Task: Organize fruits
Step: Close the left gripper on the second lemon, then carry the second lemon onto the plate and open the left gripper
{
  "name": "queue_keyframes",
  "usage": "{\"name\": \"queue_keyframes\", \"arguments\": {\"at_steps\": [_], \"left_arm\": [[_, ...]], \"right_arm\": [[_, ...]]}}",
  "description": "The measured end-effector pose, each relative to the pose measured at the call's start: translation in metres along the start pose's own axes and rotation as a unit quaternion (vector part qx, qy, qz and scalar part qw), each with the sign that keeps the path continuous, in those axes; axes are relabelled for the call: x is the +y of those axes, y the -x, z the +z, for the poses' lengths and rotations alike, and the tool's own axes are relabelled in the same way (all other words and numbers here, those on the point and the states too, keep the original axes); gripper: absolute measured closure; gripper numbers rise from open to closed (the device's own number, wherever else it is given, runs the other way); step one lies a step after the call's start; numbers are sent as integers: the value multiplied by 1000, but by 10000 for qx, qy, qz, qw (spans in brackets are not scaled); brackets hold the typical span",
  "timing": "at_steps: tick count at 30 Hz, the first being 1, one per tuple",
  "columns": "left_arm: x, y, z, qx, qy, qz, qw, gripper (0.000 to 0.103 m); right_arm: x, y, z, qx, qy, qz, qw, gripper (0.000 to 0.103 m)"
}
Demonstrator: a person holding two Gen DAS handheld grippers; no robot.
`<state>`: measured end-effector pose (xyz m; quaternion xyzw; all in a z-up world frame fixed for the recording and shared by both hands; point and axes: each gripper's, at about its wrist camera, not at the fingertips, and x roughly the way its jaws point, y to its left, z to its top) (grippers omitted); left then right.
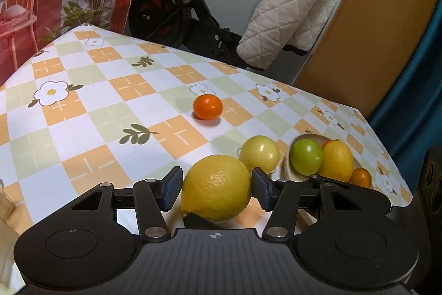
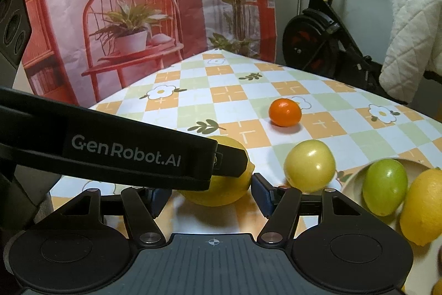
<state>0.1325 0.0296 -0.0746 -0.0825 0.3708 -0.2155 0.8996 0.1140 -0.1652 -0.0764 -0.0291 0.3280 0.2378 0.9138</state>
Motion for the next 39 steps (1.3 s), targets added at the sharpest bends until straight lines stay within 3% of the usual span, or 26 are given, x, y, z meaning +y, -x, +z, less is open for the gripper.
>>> {"name": "queue_keyframes", "arguments": {"at_steps": [8,23,39], "left_arm": [[-31,10,5,-74,-262,-38,9996,45],[-100,-18,10,50,-868,-310,9957,45],[-120,-55,9,460,-1049,-320,9929,46]], "right_arm": [[-10,31,-3,-299,-127,-76,9994,44],[-73,78,-21,-637,-775,-495,9937,44],[-105,69,-37,-403,-1247,-676,9891,44]]}}
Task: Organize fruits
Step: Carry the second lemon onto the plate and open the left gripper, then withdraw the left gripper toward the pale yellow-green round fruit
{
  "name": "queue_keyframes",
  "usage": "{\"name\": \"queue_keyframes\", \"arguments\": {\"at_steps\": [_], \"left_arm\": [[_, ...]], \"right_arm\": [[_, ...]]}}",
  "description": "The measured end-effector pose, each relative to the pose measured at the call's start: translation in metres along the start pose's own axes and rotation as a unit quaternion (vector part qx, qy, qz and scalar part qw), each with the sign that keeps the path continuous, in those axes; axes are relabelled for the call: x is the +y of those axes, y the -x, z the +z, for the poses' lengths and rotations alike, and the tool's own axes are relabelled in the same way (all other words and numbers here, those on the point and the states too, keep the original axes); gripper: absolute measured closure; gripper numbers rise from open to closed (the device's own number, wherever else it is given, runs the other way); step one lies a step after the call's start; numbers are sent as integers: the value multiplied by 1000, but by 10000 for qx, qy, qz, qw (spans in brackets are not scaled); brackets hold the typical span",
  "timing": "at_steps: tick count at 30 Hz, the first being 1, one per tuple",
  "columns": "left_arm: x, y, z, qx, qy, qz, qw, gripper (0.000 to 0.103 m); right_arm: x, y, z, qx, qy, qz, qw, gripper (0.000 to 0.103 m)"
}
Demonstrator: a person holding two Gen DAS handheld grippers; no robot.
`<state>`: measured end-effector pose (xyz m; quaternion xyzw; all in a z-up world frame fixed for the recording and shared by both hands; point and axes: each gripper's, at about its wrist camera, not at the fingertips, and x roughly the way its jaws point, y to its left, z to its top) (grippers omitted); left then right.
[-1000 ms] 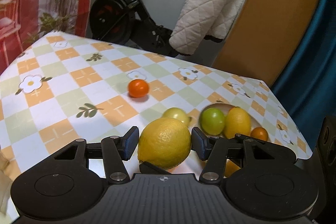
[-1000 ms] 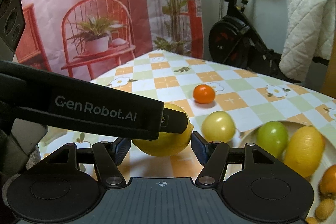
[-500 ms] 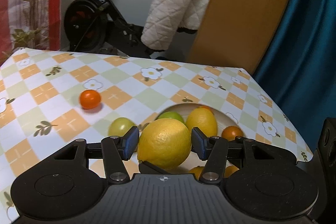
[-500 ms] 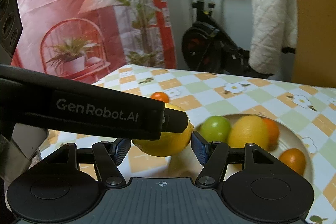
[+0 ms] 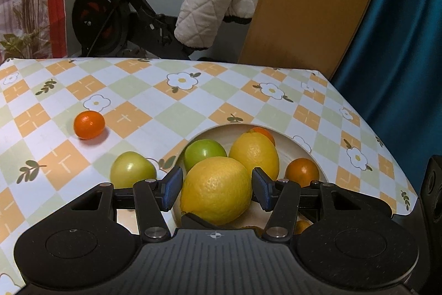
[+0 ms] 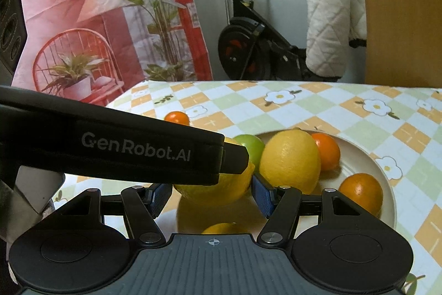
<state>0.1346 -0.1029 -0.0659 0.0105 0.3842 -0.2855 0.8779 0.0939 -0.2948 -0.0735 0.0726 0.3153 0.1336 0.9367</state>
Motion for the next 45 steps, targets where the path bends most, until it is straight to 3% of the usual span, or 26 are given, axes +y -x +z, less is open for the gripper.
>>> {"name": "queue_keyframes", "arguments": {"at_steps": [9,17,28,38,45], "left_arm": [[1,-16,2,323,38,53,9995,46],[12,-17,9,418,349,-147,9984,46],[43,20,23,-78,850,-71,9963,45],[76,55,44,-676,1097,50,9917,45],[93,70,56,-938,1025,228,9900,46]], "right_arm": [[-6,-5,5,220,3,-24,9998,49],[-6,-5,12,465,165,-30,9988,50],[6,12,33,369,781,-173,9961,53],[24,12,55,-80,1247,-306,9917,55],[23,6,74,-219,921,-206,9953,57]]}}
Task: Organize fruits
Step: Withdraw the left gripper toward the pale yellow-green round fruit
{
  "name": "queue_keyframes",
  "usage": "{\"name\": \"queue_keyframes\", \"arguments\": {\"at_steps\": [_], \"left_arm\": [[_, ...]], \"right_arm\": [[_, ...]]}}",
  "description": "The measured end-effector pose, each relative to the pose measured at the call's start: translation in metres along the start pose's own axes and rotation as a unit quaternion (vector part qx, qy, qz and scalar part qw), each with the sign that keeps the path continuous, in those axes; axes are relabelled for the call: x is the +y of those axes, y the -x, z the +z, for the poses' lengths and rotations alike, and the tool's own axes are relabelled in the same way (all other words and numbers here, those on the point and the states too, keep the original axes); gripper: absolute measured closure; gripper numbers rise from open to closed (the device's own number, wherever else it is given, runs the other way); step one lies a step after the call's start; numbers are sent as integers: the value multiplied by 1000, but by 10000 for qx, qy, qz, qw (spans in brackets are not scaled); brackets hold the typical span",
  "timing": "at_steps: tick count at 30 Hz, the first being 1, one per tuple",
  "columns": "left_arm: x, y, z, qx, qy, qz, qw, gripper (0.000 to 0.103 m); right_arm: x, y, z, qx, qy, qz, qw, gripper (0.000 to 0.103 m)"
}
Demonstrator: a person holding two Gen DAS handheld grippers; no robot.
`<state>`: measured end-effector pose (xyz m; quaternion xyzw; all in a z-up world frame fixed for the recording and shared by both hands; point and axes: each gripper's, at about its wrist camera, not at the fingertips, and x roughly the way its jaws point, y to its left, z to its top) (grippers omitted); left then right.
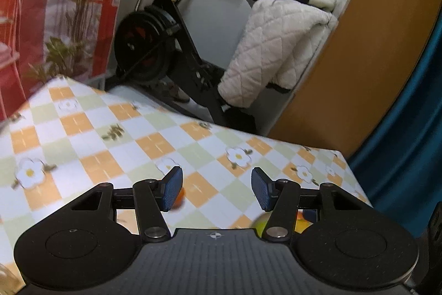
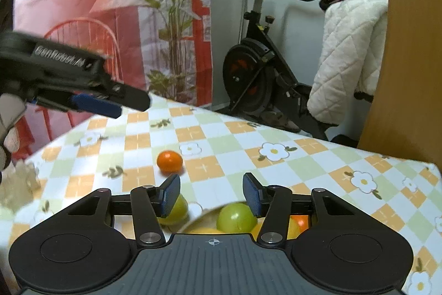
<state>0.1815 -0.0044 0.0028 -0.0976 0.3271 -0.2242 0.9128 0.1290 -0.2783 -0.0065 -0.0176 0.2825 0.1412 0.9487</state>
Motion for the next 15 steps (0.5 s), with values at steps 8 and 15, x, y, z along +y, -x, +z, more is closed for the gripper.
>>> {"name": "queue_keyframes", "arguments": {"at_steps": [8,15], "left_arm": [[17,-6,7,47,-55,134,9999,46],[22,-27,-11,495,-212,-43,9985,46]], "right_arm": [[25,-26,2,278,418,263,9984,57],[43,-52,-11,698,552,402,9952,57]]}}
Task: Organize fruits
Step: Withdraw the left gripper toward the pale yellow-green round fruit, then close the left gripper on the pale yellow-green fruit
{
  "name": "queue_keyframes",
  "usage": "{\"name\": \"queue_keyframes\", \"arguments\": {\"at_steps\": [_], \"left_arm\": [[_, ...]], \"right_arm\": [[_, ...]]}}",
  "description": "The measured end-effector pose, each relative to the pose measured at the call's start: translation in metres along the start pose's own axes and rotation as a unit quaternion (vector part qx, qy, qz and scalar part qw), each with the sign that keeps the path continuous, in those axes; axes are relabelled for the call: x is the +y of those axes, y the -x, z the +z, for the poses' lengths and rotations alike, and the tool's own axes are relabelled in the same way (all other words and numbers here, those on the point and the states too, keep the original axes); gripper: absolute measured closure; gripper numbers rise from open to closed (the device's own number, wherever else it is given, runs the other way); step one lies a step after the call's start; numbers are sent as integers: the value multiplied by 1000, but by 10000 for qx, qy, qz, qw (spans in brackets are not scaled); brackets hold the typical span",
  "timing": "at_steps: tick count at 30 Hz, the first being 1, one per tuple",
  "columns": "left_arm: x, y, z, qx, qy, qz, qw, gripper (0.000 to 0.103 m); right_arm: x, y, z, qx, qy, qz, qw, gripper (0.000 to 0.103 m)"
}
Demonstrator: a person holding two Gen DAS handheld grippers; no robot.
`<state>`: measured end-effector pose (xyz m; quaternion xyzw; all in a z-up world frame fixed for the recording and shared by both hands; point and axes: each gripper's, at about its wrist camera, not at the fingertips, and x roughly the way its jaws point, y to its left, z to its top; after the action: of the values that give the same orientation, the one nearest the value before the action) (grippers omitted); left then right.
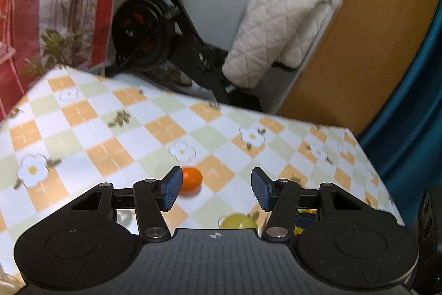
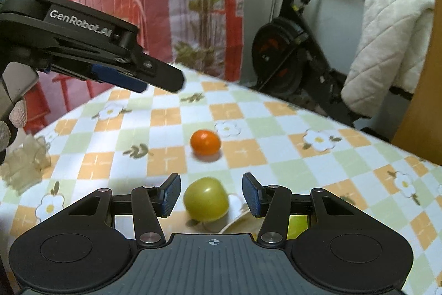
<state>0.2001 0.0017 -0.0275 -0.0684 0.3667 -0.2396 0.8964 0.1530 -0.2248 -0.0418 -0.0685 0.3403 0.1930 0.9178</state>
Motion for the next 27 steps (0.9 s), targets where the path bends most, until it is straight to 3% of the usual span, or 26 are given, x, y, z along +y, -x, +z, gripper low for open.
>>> {"name": "queue_keyframes", "arguments": {"at_steps": [14,27], "left_arm": [[6,-41,-32,726,-100,-384,9966,46],[9,-56,-43,865,118,-542,9947,46]], "right_arm": [[-5,-30,-7,452,-72,73,9989,57],[-5,-39,-8,554,-175,260,9980,59]]}}
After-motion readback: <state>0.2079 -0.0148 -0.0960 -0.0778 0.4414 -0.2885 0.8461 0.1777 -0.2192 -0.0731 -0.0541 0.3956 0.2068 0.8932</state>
